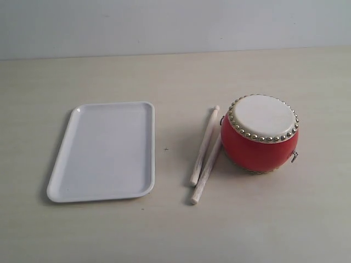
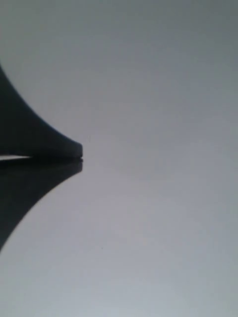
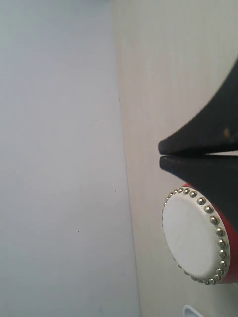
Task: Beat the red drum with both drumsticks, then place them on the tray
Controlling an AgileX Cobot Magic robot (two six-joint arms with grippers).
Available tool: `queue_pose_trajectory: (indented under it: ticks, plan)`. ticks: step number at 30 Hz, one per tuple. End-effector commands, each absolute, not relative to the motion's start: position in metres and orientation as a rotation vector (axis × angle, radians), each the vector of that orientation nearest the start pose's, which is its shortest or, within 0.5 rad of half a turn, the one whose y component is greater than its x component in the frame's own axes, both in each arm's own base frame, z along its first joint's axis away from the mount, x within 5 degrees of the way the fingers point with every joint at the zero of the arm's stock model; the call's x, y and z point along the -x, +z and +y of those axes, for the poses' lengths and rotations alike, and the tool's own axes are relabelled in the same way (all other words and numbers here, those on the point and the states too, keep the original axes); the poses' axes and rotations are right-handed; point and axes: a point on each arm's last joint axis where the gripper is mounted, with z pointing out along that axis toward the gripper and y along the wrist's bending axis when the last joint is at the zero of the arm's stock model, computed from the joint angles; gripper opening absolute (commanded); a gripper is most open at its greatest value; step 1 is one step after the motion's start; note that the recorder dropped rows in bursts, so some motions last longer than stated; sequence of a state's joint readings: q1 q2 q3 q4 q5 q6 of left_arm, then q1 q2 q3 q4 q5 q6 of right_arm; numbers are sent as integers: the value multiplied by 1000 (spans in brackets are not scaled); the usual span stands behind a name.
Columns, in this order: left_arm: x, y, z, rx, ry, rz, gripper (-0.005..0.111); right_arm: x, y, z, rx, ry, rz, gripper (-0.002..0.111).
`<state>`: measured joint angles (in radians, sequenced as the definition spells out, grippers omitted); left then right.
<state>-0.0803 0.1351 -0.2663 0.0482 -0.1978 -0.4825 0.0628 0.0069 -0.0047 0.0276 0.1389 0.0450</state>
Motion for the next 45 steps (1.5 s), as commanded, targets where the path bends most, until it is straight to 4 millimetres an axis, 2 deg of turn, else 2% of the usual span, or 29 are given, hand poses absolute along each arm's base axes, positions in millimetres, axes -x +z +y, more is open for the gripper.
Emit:
queue_pose_trajectory:
  ticks: [1, 3, 7, 10, 12, 16, 21, 25, 41, 45]
  plan:
    - [-71, 347, -6, 168, -375, 1259, 0, -56, 202, 4, -3, 97, 1610, 0]
    - [-92, 359, -8, 183, -367, 1344, 0, -56, 202, 4, -3, 97, 1605, 0]
    - [-143, 360, -11, 190, -292, 1628, 0, -56, 203, 4, -3, 98, 1593, 0]
    - [-179, 348, -14, 148, -208, 1857, 0, -56, 203, 4, -3, 98, 1593, 0]
    - [-195, 339, -15, 152, -191, 1976, 0, -56, 203, 4, -3, 98, 1593, 0]
    - [-218, 311, -21, 182, -212, 2191, 0, -56, 203, 4, -3, 98, 1593, 0]
    - [-226, 284, -41, -25, -197, 2374, 0, -56, 203, 4, -3, 98, 1593, 0]
    - [-229, 274, -55, -137, -202, 2422, 0, -56, 203, 4, -3, 98, 1593, 0]
    - [-229, 270, -62, -129, -251, 2447, 0, -56, 203, 4, -3, 98, 1593, 0]
    - [-226, 270, -69, -237, -242, 2438, 0, -56, 203, 4, -5, 99, 1593, 0]
